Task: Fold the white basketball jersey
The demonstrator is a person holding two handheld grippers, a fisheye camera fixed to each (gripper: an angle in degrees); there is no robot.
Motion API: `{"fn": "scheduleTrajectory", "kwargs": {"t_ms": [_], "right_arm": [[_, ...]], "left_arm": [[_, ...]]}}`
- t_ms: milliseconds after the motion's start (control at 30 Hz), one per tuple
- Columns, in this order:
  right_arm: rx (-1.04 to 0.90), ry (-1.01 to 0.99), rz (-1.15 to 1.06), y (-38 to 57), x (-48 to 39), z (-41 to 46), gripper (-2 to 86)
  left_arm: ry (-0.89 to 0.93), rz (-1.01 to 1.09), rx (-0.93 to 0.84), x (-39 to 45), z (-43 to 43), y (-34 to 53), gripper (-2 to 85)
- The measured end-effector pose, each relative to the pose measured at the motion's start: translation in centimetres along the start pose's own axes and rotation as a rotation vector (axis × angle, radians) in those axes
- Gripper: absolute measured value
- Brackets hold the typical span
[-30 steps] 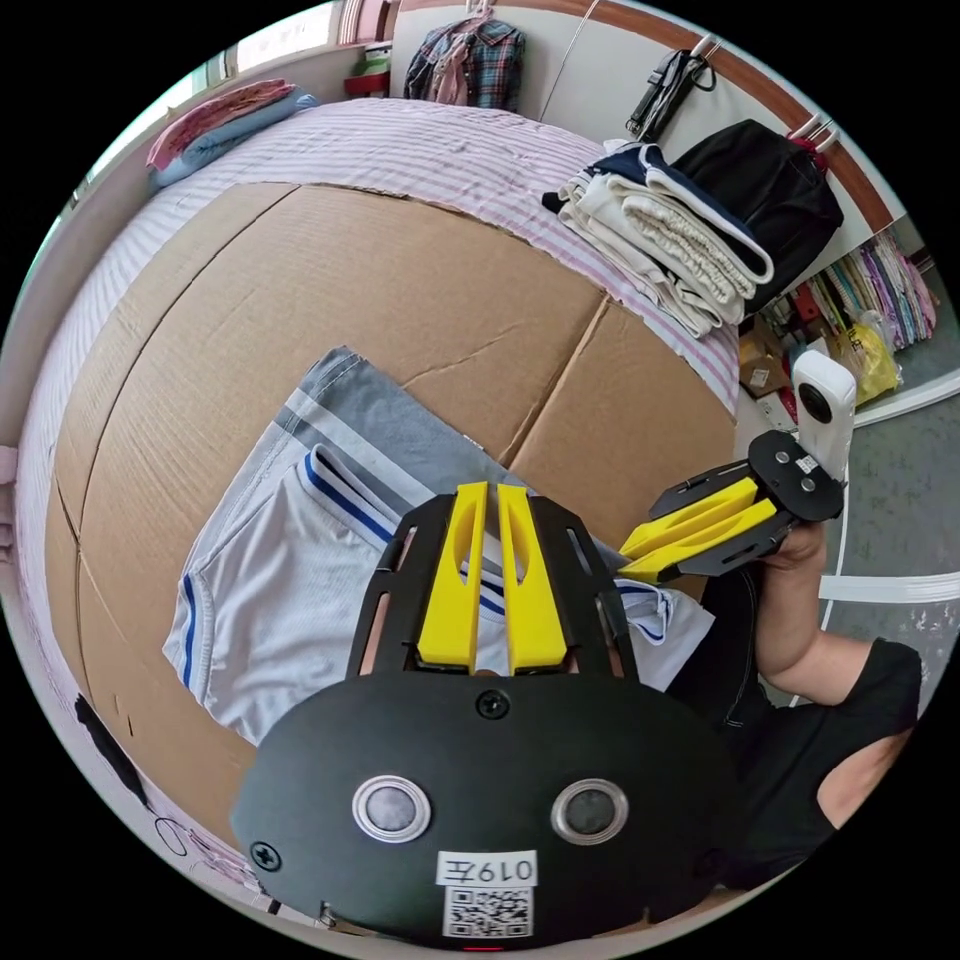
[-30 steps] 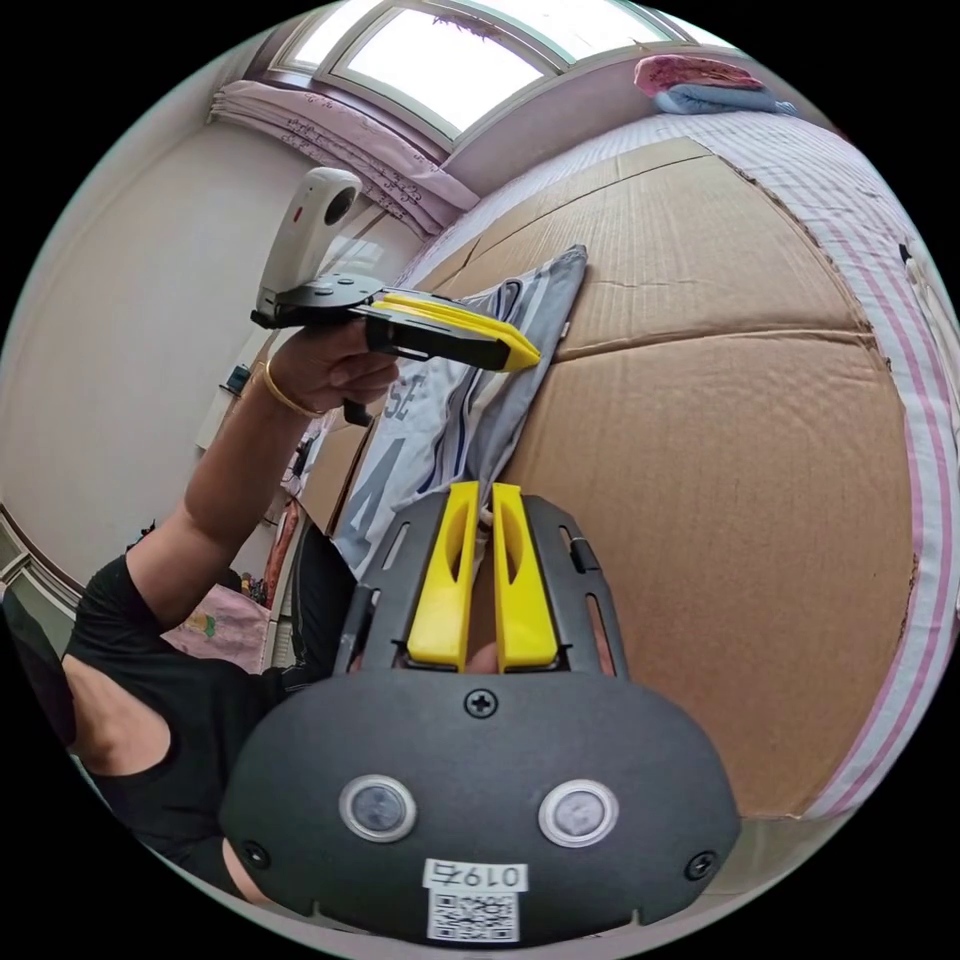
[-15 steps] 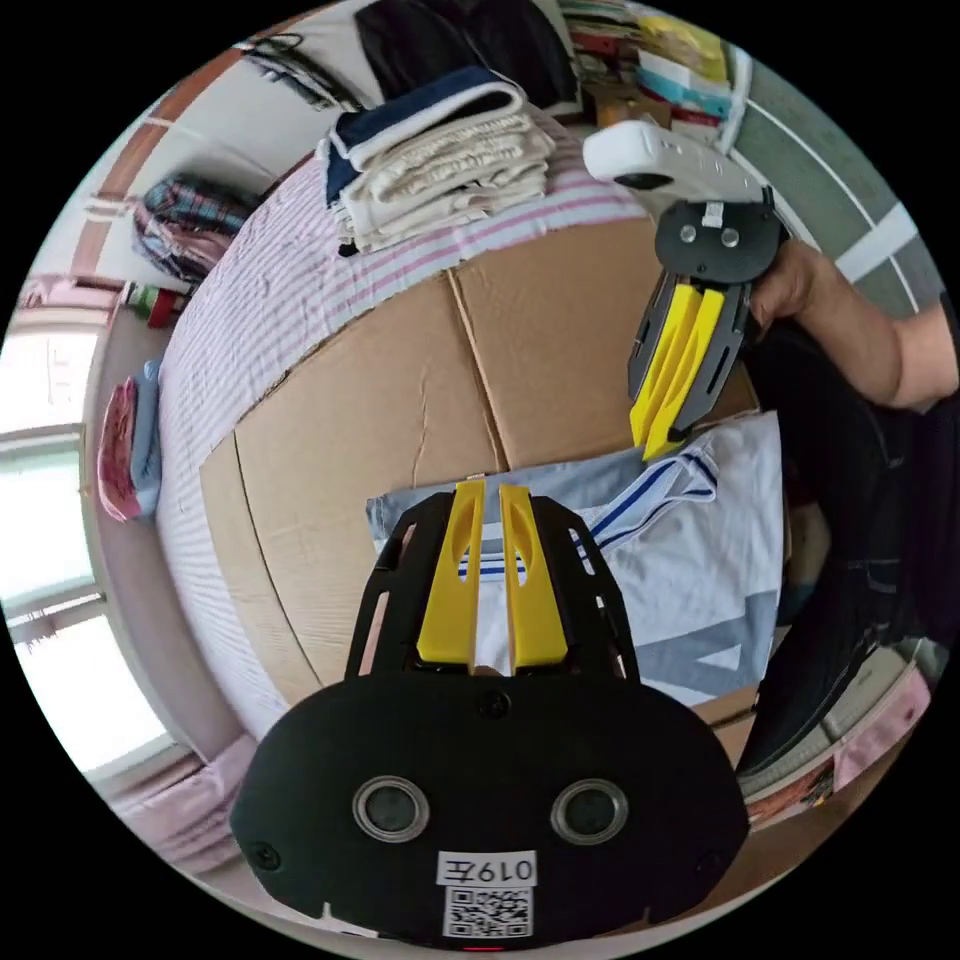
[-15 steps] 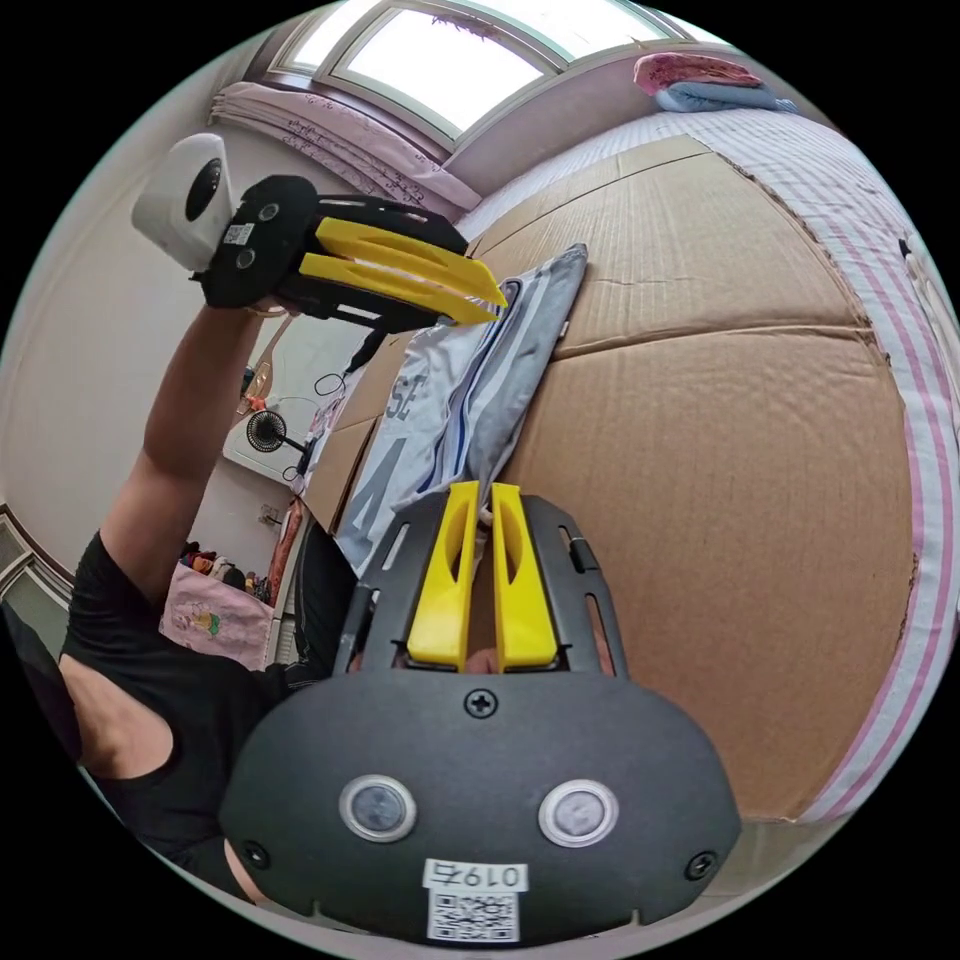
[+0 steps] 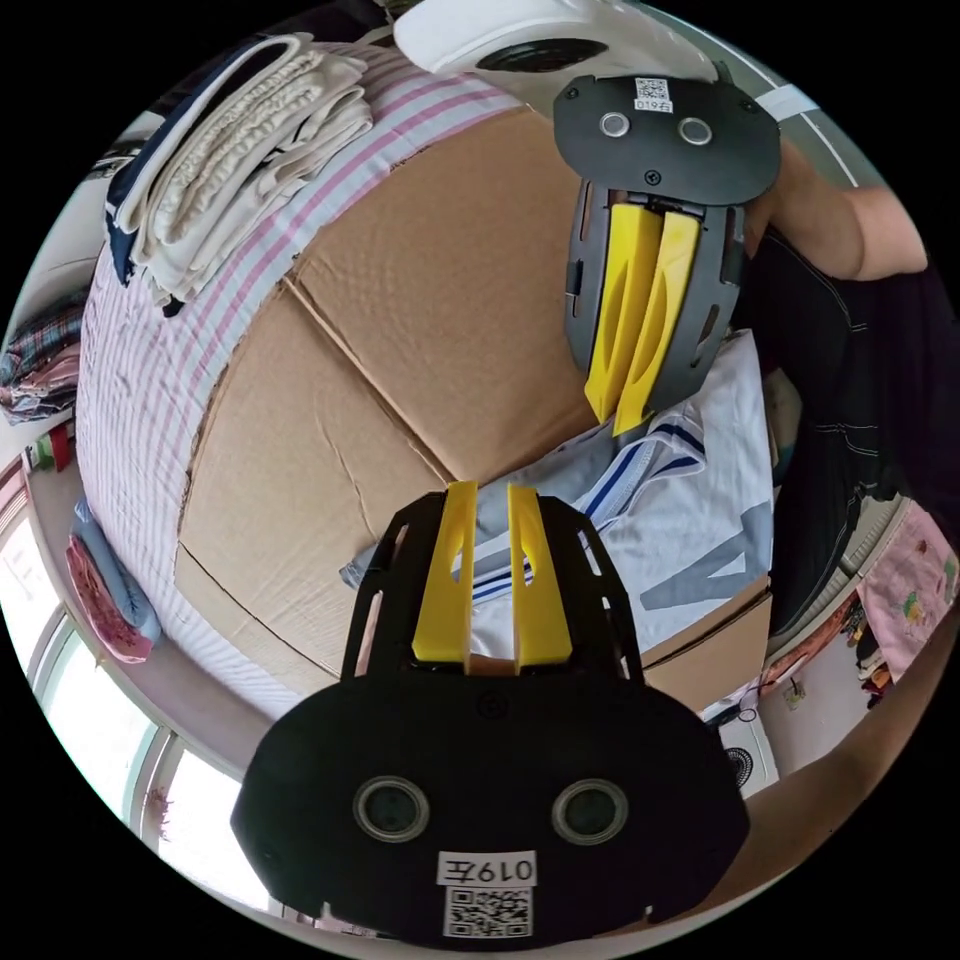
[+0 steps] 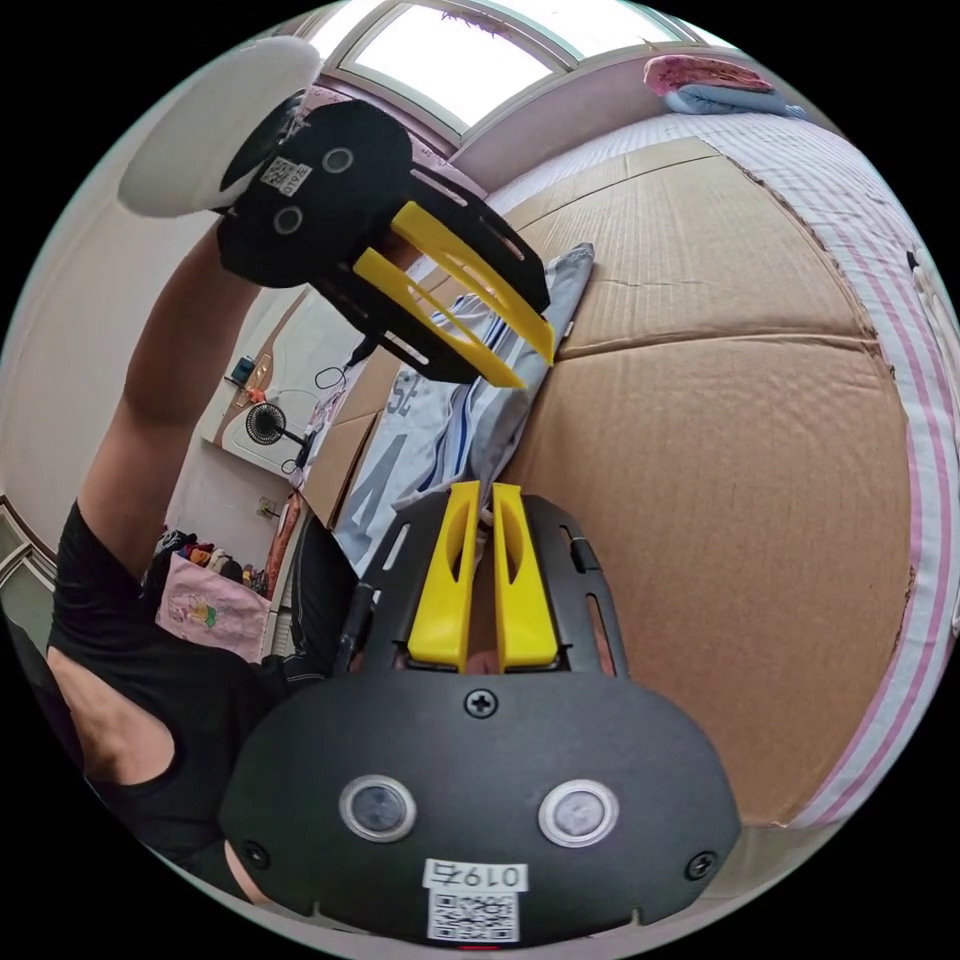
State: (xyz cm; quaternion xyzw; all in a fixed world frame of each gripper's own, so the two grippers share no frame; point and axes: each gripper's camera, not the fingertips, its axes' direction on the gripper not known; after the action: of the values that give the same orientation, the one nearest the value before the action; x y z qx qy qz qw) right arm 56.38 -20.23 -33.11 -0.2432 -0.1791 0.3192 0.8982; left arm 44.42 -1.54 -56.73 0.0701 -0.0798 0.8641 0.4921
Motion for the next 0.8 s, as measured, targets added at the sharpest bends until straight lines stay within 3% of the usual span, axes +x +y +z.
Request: {"fn": "scheduleTrajectory", "kwargs": {"t_ms": [367, 800], "right_arm": [[-0.004, 0.012, -0.002, 0.0, -1.2, 0.2, 0.8], [-0.011, 0.066, -0.006, -0.4, -3.4, 0.3, 2.2]], "left_arm": [[0.034, 0.036, -0.031, -3.3, -2.4, -2.9, 1.4], [0.163, -0.123, 0.014, -9.3, -3.7, -2.1, 1.0]]}}
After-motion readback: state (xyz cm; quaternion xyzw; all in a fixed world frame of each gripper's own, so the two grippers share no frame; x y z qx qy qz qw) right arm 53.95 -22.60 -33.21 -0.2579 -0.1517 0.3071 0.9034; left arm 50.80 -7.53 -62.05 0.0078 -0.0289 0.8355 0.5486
